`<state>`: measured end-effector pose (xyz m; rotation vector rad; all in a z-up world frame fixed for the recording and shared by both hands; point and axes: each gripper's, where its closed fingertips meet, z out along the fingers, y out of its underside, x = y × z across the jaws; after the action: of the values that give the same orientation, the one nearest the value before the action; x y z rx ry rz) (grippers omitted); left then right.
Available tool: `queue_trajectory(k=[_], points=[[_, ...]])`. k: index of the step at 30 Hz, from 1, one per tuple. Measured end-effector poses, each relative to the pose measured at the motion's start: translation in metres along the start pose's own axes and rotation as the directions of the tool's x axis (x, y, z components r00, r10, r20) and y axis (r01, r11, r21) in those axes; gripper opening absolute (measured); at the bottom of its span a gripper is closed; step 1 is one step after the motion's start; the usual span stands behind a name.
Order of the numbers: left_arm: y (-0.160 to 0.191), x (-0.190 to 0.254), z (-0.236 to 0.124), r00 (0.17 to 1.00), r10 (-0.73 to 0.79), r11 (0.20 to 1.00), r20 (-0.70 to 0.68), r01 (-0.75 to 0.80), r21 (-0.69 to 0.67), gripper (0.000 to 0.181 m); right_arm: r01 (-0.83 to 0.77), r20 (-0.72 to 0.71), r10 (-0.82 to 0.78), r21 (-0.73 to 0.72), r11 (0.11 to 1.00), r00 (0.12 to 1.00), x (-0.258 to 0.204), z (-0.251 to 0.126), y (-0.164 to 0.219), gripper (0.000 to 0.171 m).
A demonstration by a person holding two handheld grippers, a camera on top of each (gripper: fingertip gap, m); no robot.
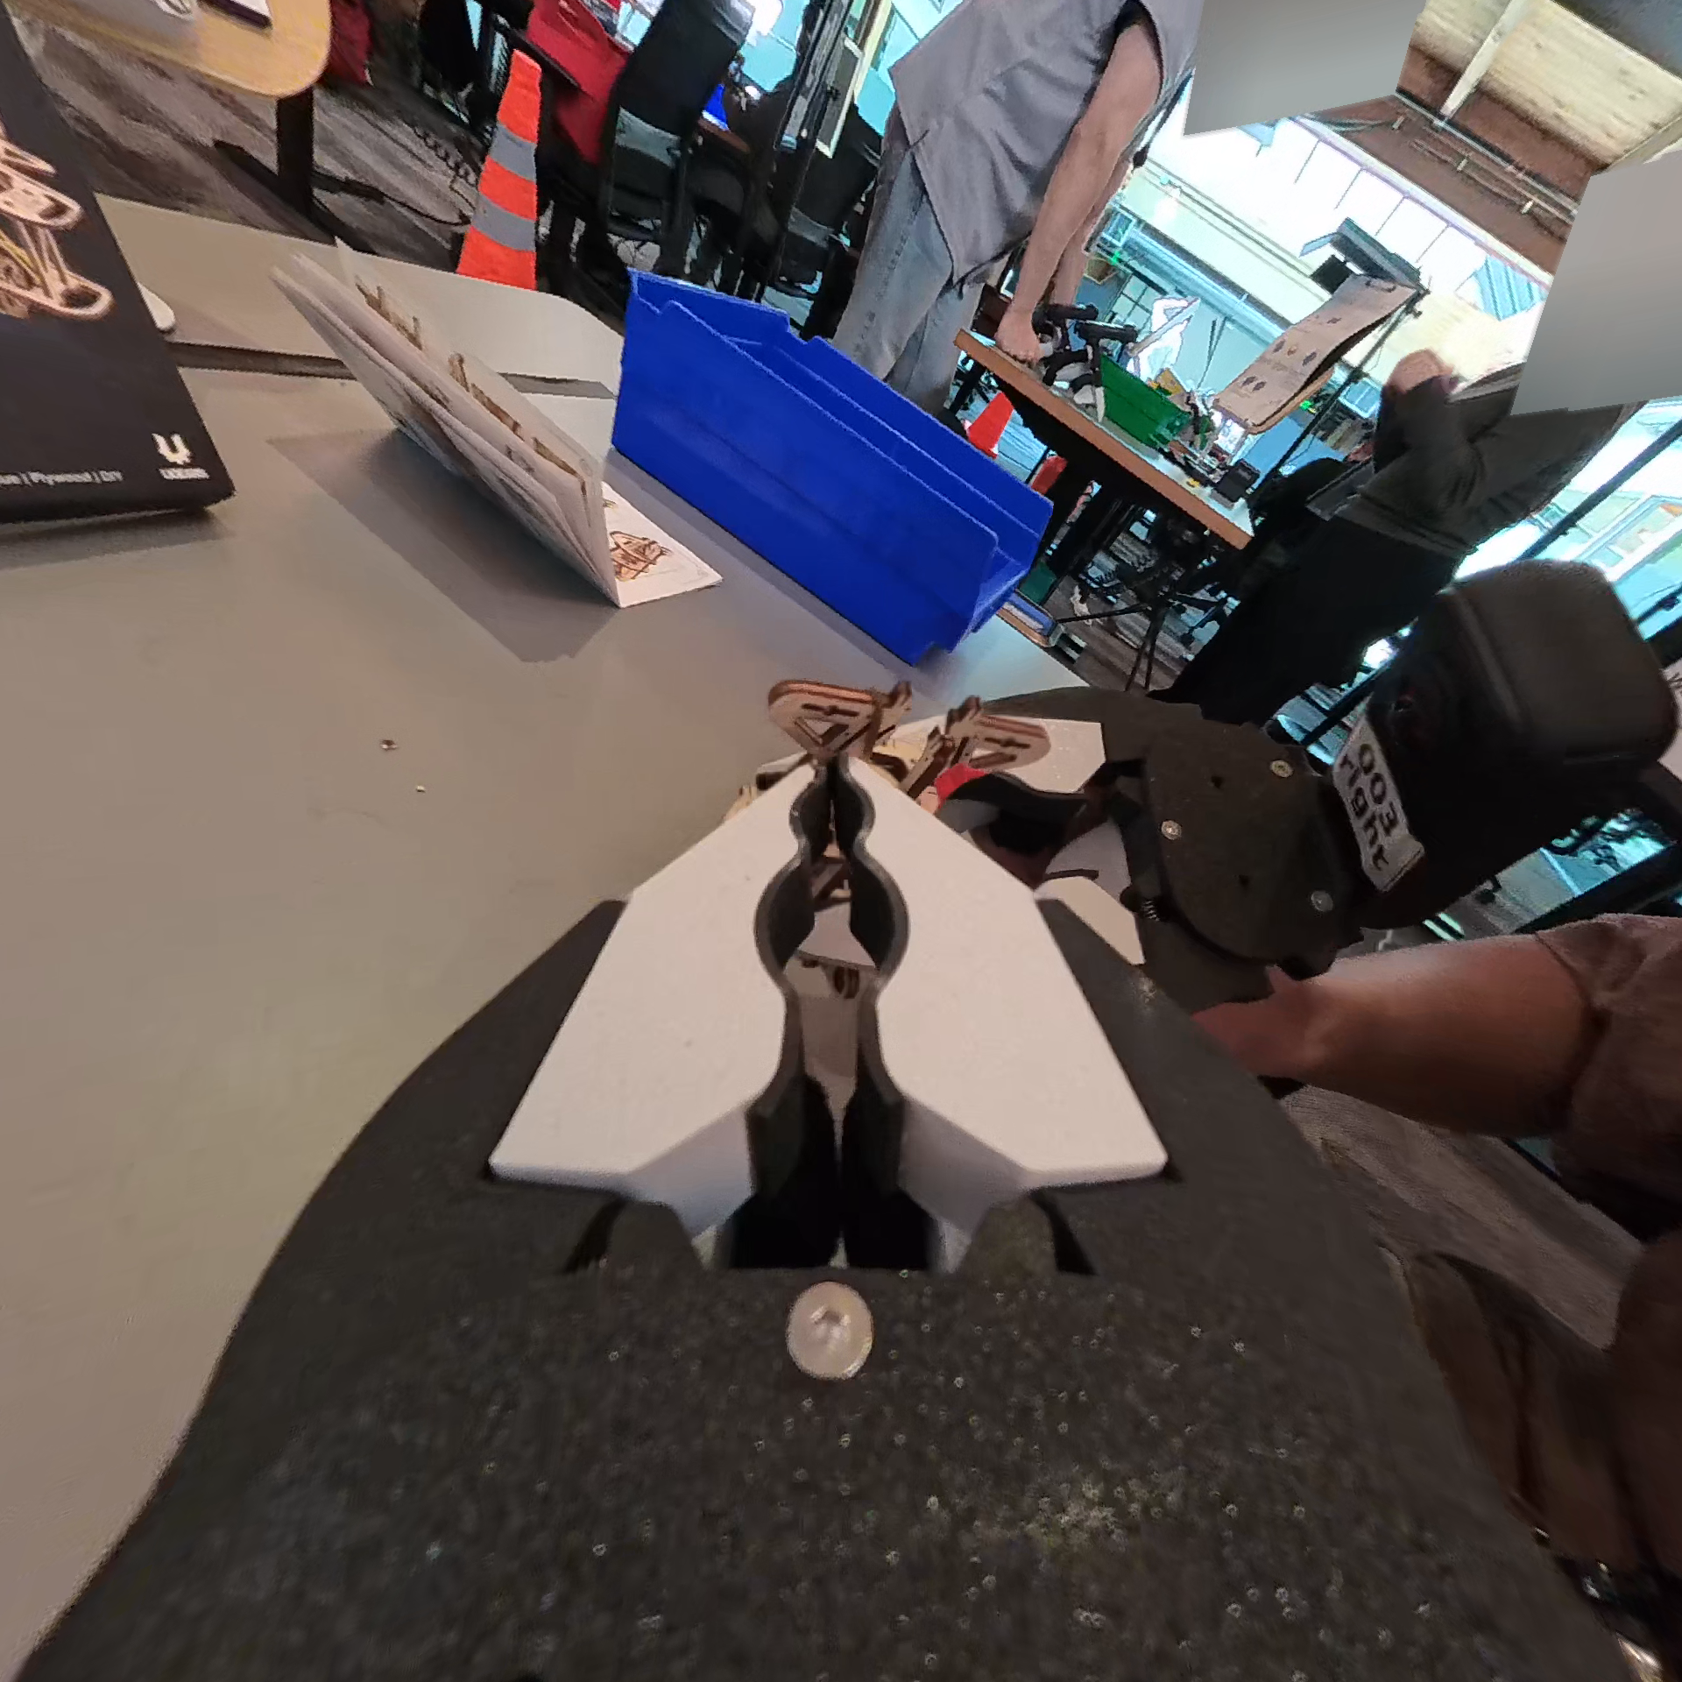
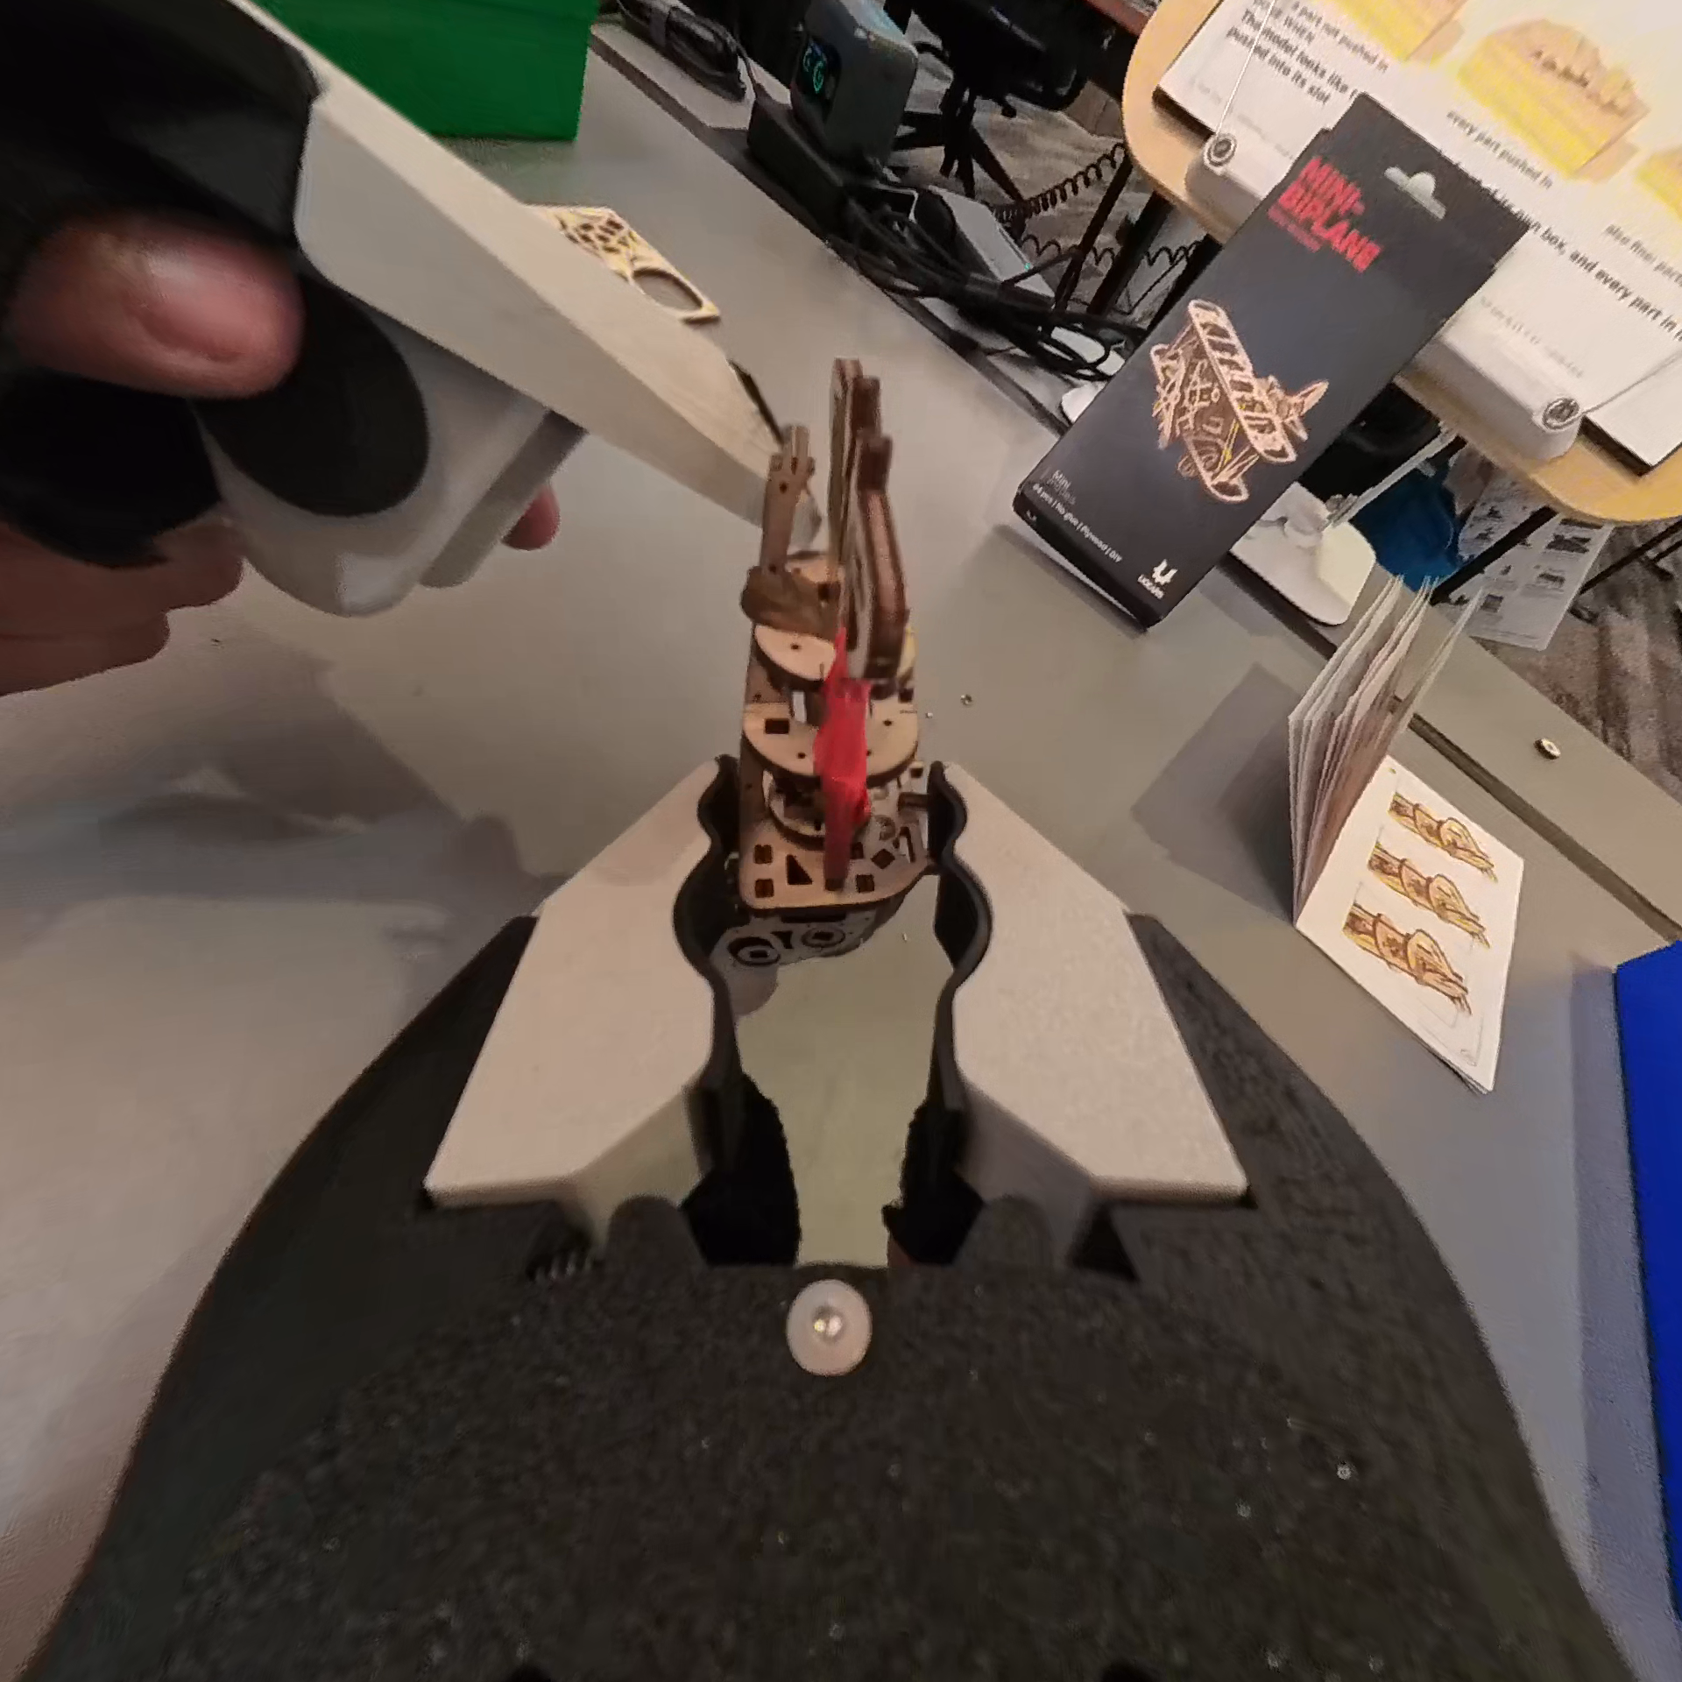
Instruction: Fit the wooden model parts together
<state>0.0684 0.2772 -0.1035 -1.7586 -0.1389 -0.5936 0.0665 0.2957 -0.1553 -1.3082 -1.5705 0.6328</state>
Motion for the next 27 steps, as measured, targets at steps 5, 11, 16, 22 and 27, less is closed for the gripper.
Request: queue_trajectory(k=[5,11,16,22,27], points=[[0.006,-0.005,0.000,1.000,0.004,0.999,0.026,-0.002,-0.042,0.003,-0.025,0.020,0.026,-0.043,0.999,0.999,-0.002,0.002,0.005,0.039],[0.008,-0.004,0.000,0.998,0.049,0.997,0.028,-0.047,-0.067,0.007,-0.020,0.055,0.027,-0.128,0.992,0.998,-0.006,0.004,0.007,0.039],[0.008,-0.008,-0.002,0.998,0.060,0.996,0.026,-0.058,-0.060,0.007,-0.044,0.120,0.069,-0.198,0.979,0.990,-0.015,0.001,0.008,0.039],[0.007,-0.005,0.000,0.999,0.041,0.999,0.010,-0.041,-0.013,0.000,-0.052,0.180,0.108,-0.292,0.955,0.978,-0.021,-0.003,0.008,0.038],[0.007,-0.010,0.001,0.998,0.037,0.999,0.050,-0.039,0.024,0.000,-0.055,0.202,0.123,-0.311,0.949,0.972,-0.024,-0.001,0.008,0.034]])
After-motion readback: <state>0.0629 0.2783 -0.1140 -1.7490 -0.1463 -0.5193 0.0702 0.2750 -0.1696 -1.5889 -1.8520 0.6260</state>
